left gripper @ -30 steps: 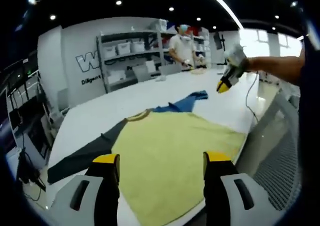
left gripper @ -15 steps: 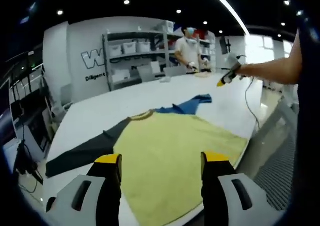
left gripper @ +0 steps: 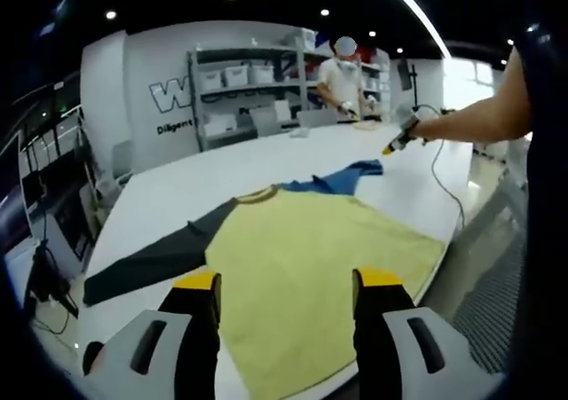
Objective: Fold the garment on the visible template until the final outline fits inside the template.
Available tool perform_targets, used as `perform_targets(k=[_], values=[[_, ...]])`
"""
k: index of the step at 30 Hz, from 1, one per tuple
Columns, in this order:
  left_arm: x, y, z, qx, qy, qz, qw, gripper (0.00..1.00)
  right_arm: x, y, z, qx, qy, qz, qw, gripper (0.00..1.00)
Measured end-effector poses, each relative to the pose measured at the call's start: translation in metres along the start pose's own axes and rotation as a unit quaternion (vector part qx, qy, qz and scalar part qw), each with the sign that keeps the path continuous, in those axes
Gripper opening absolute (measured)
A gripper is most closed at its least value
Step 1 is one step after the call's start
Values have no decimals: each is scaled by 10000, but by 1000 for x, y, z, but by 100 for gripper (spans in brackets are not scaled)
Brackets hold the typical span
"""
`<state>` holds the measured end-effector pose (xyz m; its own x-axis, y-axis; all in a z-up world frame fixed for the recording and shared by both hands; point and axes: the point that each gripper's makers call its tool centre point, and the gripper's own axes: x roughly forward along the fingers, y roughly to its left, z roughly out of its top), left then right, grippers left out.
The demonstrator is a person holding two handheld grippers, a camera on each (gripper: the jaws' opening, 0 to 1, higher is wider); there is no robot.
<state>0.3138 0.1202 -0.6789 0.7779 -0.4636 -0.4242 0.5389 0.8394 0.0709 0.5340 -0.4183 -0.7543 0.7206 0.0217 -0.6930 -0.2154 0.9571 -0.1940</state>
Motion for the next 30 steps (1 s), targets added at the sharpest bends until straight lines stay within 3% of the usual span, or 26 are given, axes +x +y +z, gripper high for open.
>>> perform_targets(k=[10, 18, 22, 30], values=[[3, 4, -9, -54, 181, -7, 9998, 51, 35, -23, -14, -11, 268, -23, 9996, 8], [4, 1, -10, -134, 295, 34, 9995, 49, 42, -3, -14, -169, 262, 228, 9993, 12], [4, 1, -10, -141, 308, 58, 9994, 48, 48, -3, -18, -179, 320, 288, 9989, 14], [4, 5, -15, -155, 358, 33, 9992, 47, 50, 0, -21, 236, 273, 430, 9984, 10]])
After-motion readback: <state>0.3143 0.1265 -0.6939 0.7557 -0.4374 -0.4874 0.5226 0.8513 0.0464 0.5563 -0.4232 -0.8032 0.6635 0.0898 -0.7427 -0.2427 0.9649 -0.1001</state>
